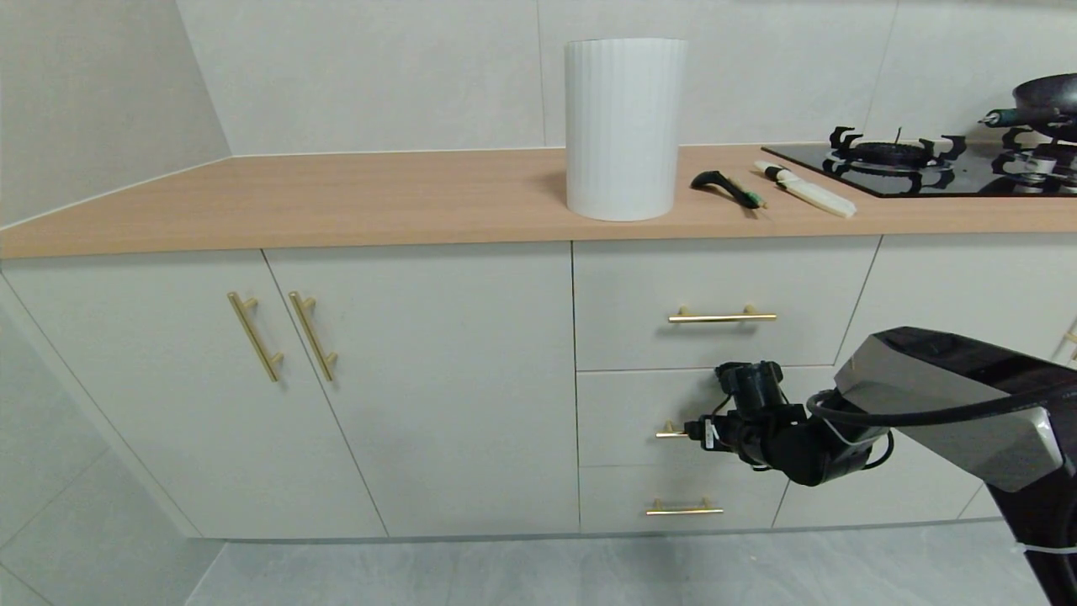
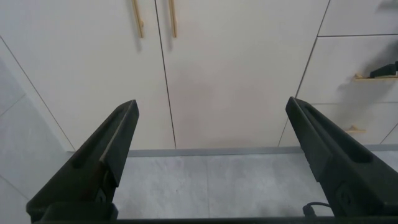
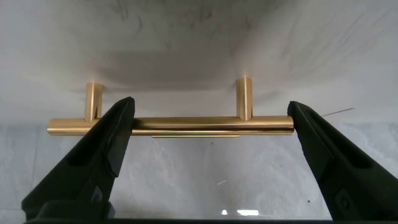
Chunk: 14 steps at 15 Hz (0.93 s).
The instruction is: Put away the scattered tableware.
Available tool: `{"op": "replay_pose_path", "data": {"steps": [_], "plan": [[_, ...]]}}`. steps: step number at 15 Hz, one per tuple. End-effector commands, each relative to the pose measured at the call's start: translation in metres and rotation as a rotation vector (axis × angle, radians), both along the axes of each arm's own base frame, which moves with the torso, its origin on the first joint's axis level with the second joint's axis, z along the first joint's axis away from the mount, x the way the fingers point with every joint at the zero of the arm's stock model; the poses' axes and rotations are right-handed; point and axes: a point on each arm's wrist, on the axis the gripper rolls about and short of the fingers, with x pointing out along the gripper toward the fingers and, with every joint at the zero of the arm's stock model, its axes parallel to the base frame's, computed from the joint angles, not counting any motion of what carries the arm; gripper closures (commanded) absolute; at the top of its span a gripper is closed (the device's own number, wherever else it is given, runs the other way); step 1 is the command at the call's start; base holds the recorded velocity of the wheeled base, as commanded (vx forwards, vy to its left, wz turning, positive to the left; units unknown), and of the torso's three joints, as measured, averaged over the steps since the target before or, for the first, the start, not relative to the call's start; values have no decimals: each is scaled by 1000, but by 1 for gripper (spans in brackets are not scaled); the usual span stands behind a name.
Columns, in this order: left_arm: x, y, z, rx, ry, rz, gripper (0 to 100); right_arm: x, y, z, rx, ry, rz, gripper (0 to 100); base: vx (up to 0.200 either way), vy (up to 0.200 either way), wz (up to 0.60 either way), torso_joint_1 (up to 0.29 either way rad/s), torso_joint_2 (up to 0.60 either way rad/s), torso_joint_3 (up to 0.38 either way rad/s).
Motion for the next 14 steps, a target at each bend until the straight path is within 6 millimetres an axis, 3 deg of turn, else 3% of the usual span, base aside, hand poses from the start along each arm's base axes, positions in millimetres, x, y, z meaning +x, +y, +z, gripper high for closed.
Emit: {"op": "replay_pose_path", "data": {"steps": [1,8,11,12,13,14], "plan": [[0,0,0,0,0,0,0,-2,0,-4,-9,25,2,0,0,0,0,0,0,0],[0,0,0,0,2,0,0,-6,-2,-4,-23,61,5,0,0,0,0,0,0,0],[0,0,0,0,0,0,0,-24,-3,12,-33,99,14,0,0,0,0,0,0,0],[0,0,0,0,2,0,0,-49,2,54,-34,112,50,0,0,0,0,0,0,0],[0,0,0,0,2,0,0,-55,3,64,-31,113,61,0,0,0,0,0,0,0],[0,0,0,0,0,0,0,-77,6,101,-21,110,98,0,0,0,0,0,0,0]]}}
